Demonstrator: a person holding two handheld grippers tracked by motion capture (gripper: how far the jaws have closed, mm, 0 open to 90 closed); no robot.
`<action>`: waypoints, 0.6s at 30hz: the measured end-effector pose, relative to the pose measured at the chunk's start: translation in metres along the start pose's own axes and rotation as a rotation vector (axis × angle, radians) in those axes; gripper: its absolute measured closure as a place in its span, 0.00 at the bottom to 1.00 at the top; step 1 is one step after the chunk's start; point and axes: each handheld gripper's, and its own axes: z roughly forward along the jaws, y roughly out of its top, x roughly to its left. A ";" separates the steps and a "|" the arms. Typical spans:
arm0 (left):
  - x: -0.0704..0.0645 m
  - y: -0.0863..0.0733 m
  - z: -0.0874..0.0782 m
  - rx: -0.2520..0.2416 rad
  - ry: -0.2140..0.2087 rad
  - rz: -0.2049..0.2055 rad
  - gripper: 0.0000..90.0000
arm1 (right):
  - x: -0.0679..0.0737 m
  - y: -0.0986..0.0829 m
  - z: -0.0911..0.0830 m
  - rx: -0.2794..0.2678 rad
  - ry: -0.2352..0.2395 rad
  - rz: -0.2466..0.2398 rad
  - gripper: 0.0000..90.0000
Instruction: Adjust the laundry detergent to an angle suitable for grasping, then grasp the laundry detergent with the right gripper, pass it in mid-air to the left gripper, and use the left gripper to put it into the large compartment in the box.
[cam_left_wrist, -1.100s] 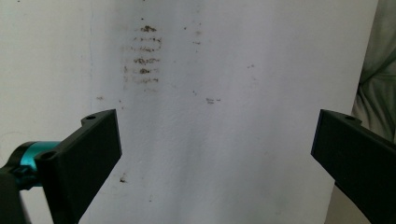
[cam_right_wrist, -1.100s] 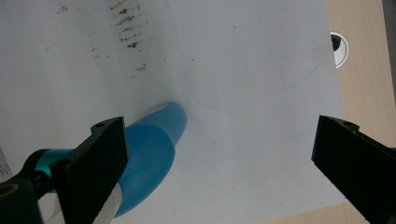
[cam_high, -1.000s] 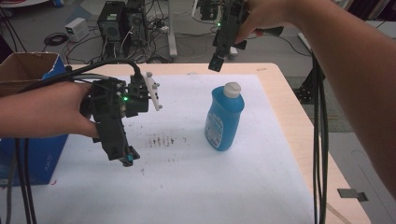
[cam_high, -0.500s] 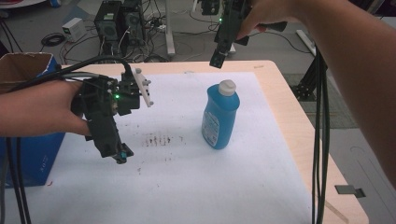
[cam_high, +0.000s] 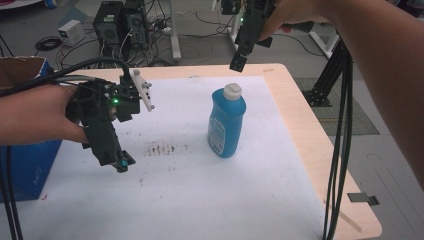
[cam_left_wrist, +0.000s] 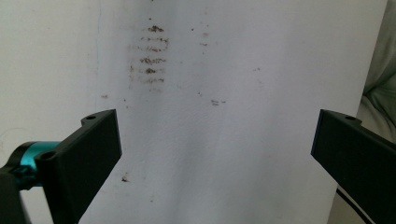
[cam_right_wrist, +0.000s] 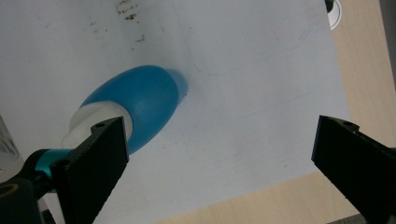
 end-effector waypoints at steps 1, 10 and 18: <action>0.000 0.001 0.000 0.003 -0.001 0.003 0.02 | 0.001 -0.004 0.001 0.006 0.004 0.007 0.04; -0.001 0.003 0.000 0.016 -0.002 0.014 0.02 | 0.004 -0.015 -0.003 -0.003 0.007 0.026 0.04; -0.001 0.001 0.000 0.004 0.004 0.001 0.02 | 0.010 -0.031 -0.009 0.005 -0.013 0.081 0.04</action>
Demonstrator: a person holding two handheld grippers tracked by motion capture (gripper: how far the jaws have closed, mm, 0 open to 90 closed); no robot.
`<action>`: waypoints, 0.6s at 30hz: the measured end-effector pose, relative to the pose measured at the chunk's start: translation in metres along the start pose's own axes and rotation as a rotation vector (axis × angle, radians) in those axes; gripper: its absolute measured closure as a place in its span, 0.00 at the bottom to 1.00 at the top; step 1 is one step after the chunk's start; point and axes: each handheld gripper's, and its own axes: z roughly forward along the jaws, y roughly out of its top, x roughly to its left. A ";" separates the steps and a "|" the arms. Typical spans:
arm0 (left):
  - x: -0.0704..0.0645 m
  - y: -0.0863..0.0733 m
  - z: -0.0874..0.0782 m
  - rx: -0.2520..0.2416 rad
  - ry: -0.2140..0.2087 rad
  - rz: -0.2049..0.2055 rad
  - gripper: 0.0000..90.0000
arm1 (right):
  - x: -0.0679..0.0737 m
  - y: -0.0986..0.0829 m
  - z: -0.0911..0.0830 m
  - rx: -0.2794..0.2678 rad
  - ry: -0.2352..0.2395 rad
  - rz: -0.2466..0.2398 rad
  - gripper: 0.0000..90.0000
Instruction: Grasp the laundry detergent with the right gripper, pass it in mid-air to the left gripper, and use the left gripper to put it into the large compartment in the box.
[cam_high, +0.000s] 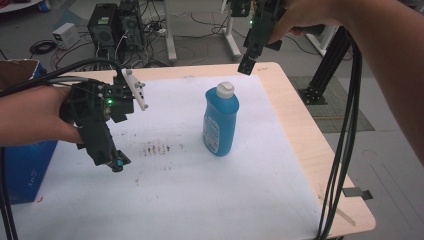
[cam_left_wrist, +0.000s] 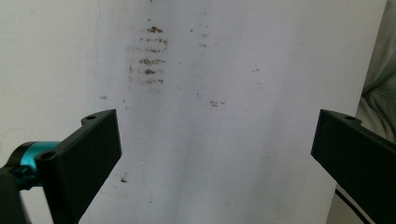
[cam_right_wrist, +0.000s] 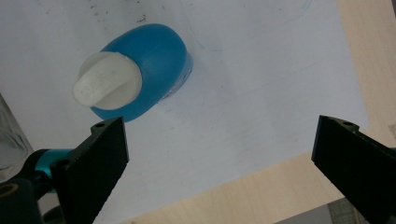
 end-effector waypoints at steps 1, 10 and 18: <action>0.000 0.000 0.000 0.003 -0.001 0.004 0.02 | 0.001 -0.003 0.000 -0.003 -0.004 0.019 0.04; 0.000 0.001 0.002 -0.019 -0.007 0.006 0.02 | 0.011 -0.029 0.003 -0.014 0.000 0.219 0.04; 0.000 0.001 0.005 -0.023 -0.008 0.008 0.02 | 0.022 -0.040 0.008 -0.024 0.006 0.278 0.03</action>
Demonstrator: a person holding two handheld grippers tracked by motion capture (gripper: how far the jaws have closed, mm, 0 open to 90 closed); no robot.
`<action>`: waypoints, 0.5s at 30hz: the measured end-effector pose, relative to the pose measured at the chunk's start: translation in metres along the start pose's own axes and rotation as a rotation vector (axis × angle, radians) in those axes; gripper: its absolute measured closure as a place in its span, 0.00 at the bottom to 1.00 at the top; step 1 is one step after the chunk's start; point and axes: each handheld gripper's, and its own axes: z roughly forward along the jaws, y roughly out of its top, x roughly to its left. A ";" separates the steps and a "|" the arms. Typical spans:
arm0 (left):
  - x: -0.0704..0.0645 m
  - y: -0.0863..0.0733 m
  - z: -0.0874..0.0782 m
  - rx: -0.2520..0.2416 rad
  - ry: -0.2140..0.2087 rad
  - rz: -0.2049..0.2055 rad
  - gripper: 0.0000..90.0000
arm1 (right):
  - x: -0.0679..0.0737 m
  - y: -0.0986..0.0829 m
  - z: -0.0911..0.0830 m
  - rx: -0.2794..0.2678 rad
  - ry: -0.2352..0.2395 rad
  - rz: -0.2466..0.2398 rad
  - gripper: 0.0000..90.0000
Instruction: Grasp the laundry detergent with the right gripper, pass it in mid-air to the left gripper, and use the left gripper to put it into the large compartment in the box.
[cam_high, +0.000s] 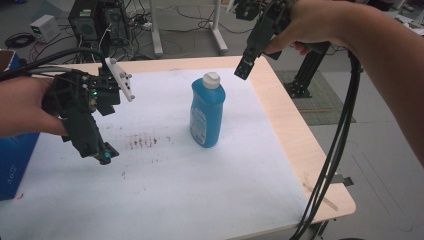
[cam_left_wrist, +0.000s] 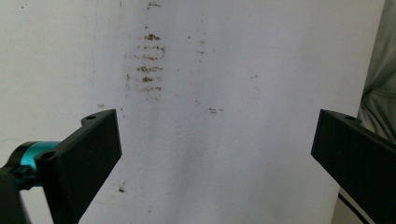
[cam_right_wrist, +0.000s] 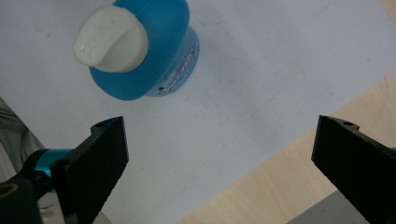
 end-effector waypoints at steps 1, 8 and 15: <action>0.000 0.000 0.000 0.000 0.000 0.001 0.02 | 0.002 -0.003 0.002 0.003 0.000 0.014 0.04; -0.001 -0.002 0.001 -0.004 -0.003 -0.003 0.02 | 0.007 -0.013 0.008 0.000 0.004 0.084 0.03; -0.002 -0.003 0.004 0.000 -0.003 -0.003 0.02 | 0.012 -0.022 0.015 -0.025 0.002 0.152 0.04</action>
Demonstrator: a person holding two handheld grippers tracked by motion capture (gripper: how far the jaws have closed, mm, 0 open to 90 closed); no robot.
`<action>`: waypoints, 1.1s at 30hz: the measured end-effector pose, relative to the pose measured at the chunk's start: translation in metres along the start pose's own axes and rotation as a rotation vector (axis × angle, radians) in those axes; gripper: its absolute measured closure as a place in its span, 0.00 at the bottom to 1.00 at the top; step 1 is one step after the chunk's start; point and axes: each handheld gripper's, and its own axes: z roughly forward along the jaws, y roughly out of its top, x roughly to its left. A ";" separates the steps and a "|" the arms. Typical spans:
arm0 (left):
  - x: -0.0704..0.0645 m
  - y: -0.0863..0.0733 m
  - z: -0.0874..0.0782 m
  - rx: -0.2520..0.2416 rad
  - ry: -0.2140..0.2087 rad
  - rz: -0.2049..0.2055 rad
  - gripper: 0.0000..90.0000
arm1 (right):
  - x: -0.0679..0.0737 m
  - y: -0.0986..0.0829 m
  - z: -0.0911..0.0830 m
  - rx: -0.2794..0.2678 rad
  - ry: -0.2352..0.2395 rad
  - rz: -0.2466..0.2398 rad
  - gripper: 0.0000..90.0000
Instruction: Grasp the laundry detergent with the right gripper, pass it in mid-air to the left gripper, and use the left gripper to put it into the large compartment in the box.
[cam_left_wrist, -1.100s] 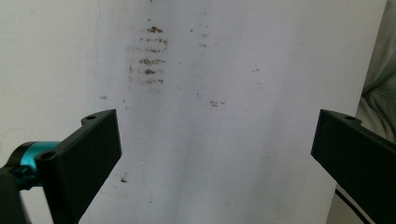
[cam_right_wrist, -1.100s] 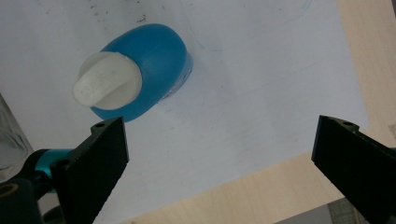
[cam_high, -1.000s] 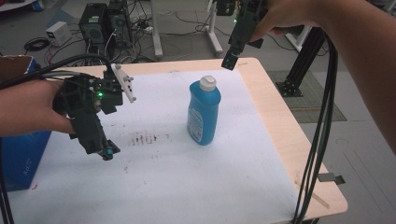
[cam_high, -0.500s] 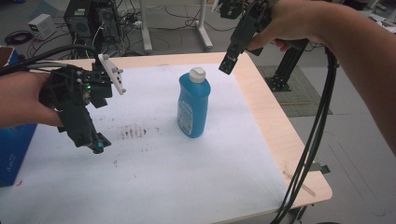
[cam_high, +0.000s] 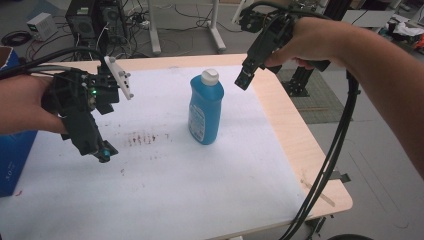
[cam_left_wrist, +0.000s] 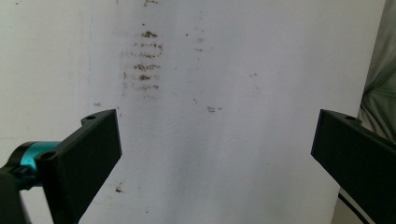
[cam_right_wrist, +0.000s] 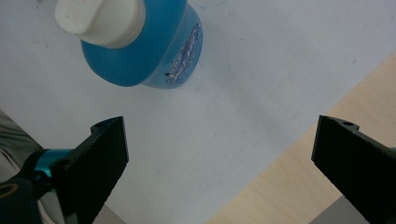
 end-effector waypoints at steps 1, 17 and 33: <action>0.000 0.000 0.000 -0.001 0.000 -0.001 0.02 | 0.001 -0.001 0.001 -0.008 0.002 0.011 0.03; 0.001 0.000 0.002 -0.006 -0.005 0.005 0.02 | 0.021 -0.018 0.024 -0.065 0.018 0.153 0.04; 0.001 0.000 0.007 -0.022 -0.010 0.007 0.02 | 0.029 -0.034 0.047 -0.118 0.001 0.259 0.04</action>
